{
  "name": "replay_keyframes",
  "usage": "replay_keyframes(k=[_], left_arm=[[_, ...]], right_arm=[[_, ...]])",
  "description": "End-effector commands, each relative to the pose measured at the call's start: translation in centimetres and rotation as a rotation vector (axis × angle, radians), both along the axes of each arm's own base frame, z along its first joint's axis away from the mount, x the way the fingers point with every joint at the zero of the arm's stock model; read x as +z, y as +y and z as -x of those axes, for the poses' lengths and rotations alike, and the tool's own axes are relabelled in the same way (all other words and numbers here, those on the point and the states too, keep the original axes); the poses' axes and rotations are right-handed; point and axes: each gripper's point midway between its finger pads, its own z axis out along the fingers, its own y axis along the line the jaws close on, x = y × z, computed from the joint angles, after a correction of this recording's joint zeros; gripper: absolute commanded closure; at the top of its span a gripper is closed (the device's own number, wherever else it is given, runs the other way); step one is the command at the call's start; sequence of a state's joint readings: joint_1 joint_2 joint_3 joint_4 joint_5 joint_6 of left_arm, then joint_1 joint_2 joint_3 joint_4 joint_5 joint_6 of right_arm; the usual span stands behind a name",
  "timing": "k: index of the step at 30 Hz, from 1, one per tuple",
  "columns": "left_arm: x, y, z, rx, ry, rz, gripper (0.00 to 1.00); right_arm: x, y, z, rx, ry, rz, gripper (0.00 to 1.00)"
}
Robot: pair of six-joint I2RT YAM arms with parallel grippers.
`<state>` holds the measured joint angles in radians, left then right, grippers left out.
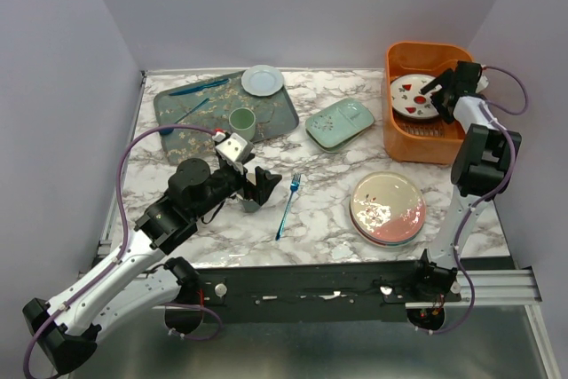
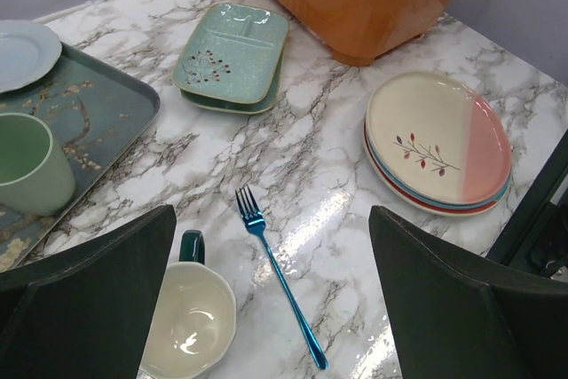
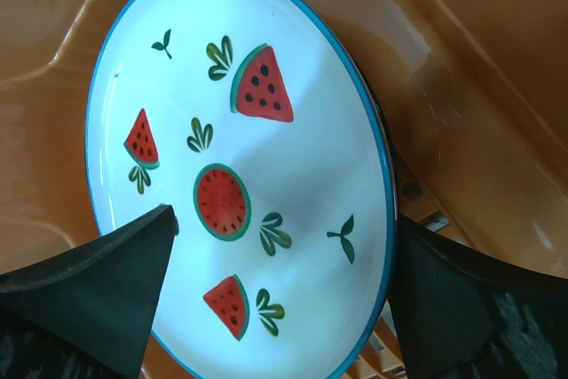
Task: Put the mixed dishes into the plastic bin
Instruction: Place the plate in the plastic bin.
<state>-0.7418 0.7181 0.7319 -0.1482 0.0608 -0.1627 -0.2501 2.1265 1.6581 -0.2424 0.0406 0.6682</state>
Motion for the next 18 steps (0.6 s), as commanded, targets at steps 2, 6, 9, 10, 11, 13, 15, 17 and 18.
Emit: replay_keyframes(k=[2,6,9,10,11,13,15,17,18], left_arm=[[-0.3,0.0,0.0,-0.006,-0.006,-0.013,0.01],[-0.1,0.0,0.2,-0.011,-0.011,-0.007,0.01],[0.2,0.0,0.3,-0.013,-0.017,0.002,0.01],[0.1,0.0,0.3,-0.013,-0.014,0.001,0.01],[0.3,0.0,0.4,-0.015,-0.017,0.005,0.01],[0.4,0.1,0.5,-0.016,-0.019,0.011,0.01],[0.7,0.1,0.6,-0.020,-0.022,0.019,0.01],[0.8,0.0,0.7,-0.023,-0.024,0.023,0.01],[0.8,0.0,0.8,-0.027,-0.023,0.024,0.01]], right_arm=[[1.5,-1.2,0.1,-0.026,0.024,0.058,0.00],[2.5,-1.8,0.5,-0.050,0.055,0.085,0.00],[2.7,-2.3,1.2,-0.071,0.085,0.107,0.00],[2.6,-2.2,1.5,-0.068,0.096,0.109,0.00],[2.4,-2.2,1.7,-0.070,0.108,0.112,0.00],[2.4,-2.1,2.1,-0.066,0.117,0.111,0.00],[2.4,-2.1,2.5,-0.066,0.123,0.113,0.00],[2.6,-2.0,2.9,-0.063,0.126,0.116,0.00],[2.6,-2.0,3.1,-0.062,0.130,0.118,0.00]])
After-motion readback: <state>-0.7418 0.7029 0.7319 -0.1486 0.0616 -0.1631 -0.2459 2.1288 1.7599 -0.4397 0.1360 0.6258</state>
